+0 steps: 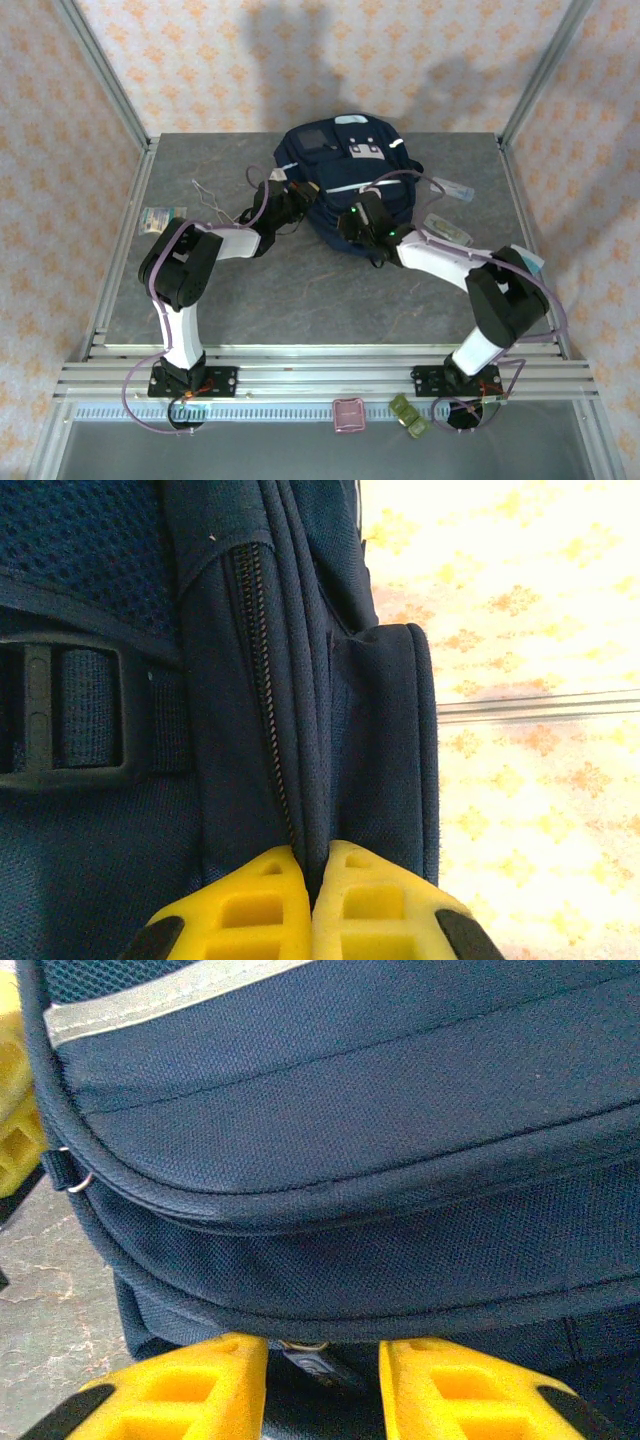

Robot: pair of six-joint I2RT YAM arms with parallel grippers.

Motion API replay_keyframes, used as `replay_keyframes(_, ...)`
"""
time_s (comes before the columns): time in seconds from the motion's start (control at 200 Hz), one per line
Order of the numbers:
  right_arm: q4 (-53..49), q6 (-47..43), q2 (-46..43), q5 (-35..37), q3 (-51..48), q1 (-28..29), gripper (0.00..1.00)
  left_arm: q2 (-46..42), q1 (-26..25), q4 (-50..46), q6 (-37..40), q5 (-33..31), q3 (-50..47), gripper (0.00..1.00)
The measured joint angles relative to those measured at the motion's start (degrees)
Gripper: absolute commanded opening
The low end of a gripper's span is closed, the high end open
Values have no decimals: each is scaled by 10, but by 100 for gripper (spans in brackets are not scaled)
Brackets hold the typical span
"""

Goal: Pack books, pencil case, and school supplies into a backpack

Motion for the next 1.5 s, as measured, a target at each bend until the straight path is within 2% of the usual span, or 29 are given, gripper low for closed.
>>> replay_keyframes(0.06, -8, -2, 9, 3, 8, 1, 27, 0, 0, 0, 0, 0, 0, 0)
replay_keyframes(0.215, -18, 0, 34, 11, 21, 2, 36, 0, 0, 0, -5, 1, 0, 0)
replay_keyframes(0.31, -19, -1, 40, 17, 21, 2, 37, 0, 0, 0, -9, 1, 0, 0)
replay_keyframes(0.34, -20, -1, 42, 18, 23, 2, 34, 0, 0, 0, -11, 2, 1, 0)
replay_keyframes(0.4, -24, -2, 49, 21, 30, 2, 15, 0, 0, 1, -15, 4, 2, 0)
replay_keyframes(0.476, -30, -1, 60, 27, 43, 4, 5, 0, 0, 1, -19, 7, 4, 0)
replay_keyframes(0.641, -35, 1, 53, 47, 40, 5, 2, 0, 0, 0, -19, 10, 7, 0)
replay_keyframes(0.836, -47, 5, -16, 91, -6, -12, 0, 0, 4, 2, -19, 19, 7, 0)
replay_keyframes(0.981, -51, 8, -34, 114, -19, -42, 1, 0, 8, 0, -13, 25, 7, 0)
replay_keyframes(1.016, -52, 8, -37, 115, -24, -45, 5, 0, 8, 0, -13, 25, 7, 0)
replay_keyframes(1.101, -52, 6, -41, 99, -32, -47, 20, 0, 8, 0, -13, 25, 7, 0)
replay_keyframes(1.181, -47, -5, -43, 64, -35, -47, 25, 0, 8, 1, -16, 26, 7, 0)
replay_keyframes(1.231, -39, -7, -43, 43, -35, -47, 21, 0, 8, 1, -19, 27, 7, 0)
replay_keyframes(1.276, -32, -10, -41, 25, -34, -47, 9, 0, 8, 1, -22, 27, 7, 0)
replay_keyframes(1.306, -28, -14, -38, 15, -33, -47, 6, 0, 8, 2, -25, 27, 7, 0)
replay_keyframes(1.376, -14, -12, -24, -17, -32, -45, 2, 0, 8, 5, -30, 27, 7, 0)
replay_keyframes(1.502, 18, -7, -14, -42, -55, -24, 3, 0, 8, 10, -37, 27, 7, 0)
